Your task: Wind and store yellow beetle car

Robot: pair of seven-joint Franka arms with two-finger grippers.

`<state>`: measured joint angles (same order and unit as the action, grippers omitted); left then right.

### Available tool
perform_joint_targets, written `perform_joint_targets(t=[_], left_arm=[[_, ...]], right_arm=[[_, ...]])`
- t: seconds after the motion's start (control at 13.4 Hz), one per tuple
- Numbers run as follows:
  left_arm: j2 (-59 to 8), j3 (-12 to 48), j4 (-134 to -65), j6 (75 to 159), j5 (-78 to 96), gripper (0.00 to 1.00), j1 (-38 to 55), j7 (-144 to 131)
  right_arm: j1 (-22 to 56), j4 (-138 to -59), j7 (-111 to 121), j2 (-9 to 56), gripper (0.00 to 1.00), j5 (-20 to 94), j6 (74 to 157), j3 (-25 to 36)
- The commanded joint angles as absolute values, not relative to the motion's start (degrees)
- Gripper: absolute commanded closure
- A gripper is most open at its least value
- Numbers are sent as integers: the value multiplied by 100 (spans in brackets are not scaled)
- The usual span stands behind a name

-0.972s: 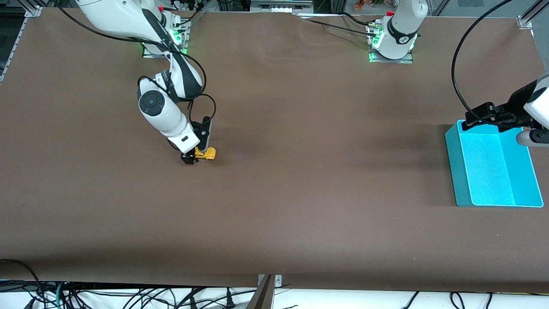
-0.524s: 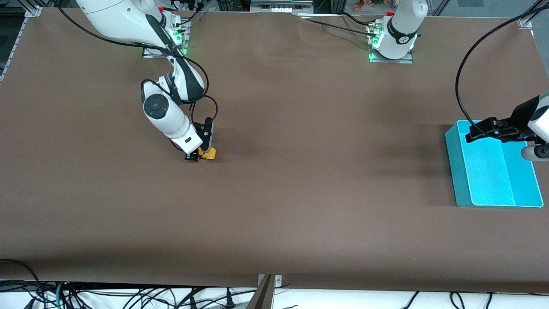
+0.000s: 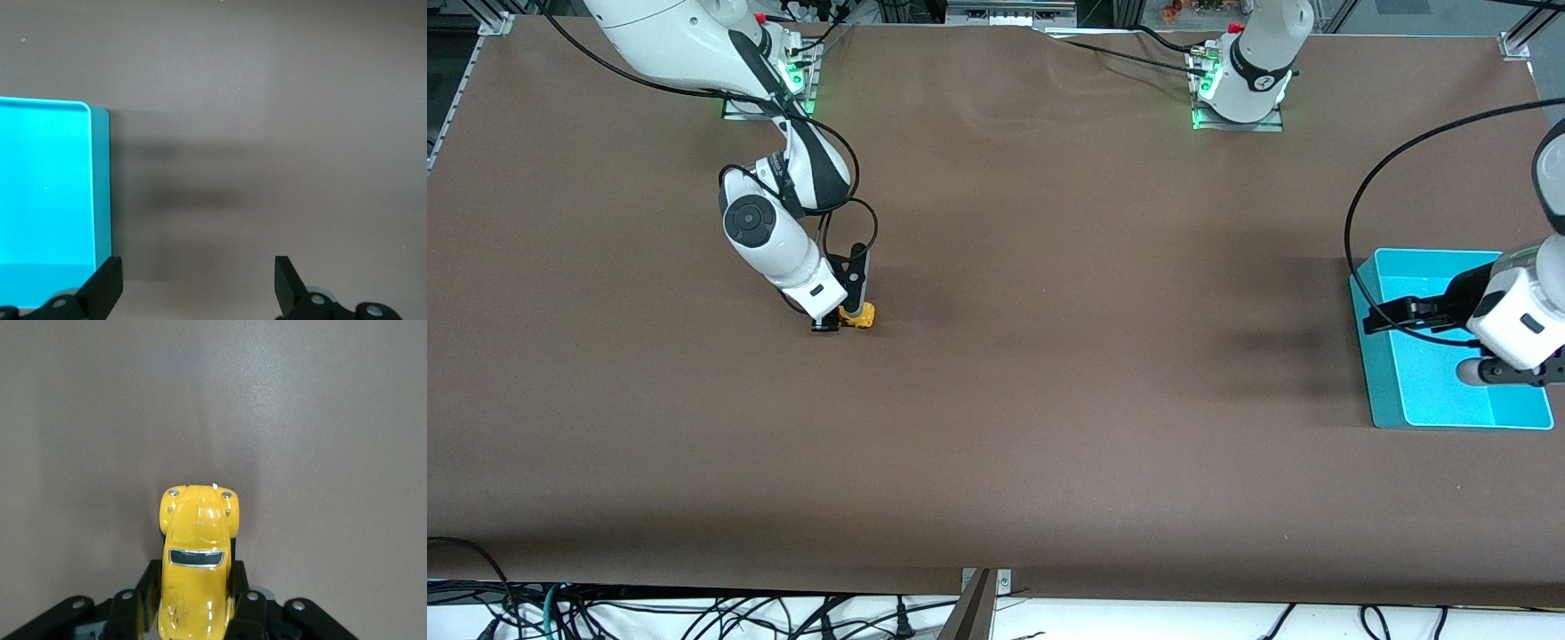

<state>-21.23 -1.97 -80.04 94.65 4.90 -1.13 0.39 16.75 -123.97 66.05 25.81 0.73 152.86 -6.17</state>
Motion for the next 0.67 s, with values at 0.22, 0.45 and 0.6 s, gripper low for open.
perform_joint_targets(t=[0.22,0.45,0.6], left_arm=[[-2224,-176,-8007,9650,501,0,-35,44],[-2224,-167,-8024,9624,519,0,-35,-17],[-2215,-158,-8024,9589,519,0,-26,-18]], right_arm=[[1171,-12358,7635,2830,91,79,14951,-598],[871,-12384,8077,2821,91,88,14477,-554],[870,-12401,8278,2821,91,88,14405,-352]])
